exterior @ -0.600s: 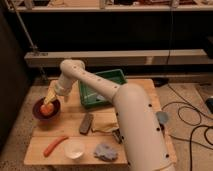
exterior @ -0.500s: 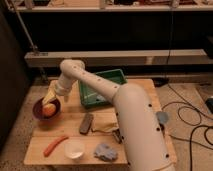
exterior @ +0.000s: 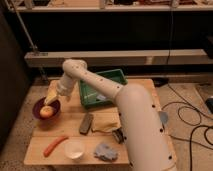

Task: Stack bowls into tray

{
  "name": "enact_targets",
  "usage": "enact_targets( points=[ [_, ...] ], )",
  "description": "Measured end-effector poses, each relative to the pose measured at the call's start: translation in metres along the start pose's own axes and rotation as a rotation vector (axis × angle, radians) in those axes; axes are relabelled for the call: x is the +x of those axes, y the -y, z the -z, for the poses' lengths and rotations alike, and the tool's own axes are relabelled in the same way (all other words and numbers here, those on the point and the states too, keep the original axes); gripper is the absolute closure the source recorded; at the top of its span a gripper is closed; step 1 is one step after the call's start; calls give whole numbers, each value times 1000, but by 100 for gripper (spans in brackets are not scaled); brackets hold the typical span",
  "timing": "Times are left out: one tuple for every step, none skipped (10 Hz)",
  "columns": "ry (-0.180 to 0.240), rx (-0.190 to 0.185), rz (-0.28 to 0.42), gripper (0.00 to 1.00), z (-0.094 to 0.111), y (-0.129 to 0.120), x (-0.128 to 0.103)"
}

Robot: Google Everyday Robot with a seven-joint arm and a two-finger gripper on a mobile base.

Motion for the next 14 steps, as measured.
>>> enact_targets(
  points=[
    [-1, -2, -1, 20, 0, -1, 0],
    [2, -4, -3, 20, -1, -3, 0],
    [4, -4, -5, 21, -3, -3, 1],
    [5, 1, -22, 49, -3, -11, 1],
    [5, 2, -24, 52, -3, -13, 2],
    [6, 1, -26, 53, -4, -14, 2],
    [6, 0, -29, 53, -4, -16, 2],
    [6, -1, -32, 53, -4, -18, 2],
    [8, -2, -34, 53, -4, -20, 1],
    [9, -1, -35, 52, -5, -21, 1],
    [13, 0, -38, 44, -7, -23, 0],
    [18, 2, -40, 35, -10, -25, -1],
    [21, 2, -41, 32, -12, -26, -1],
    [26, 3, -41, 31, -14, -27, -2]
  ],
)
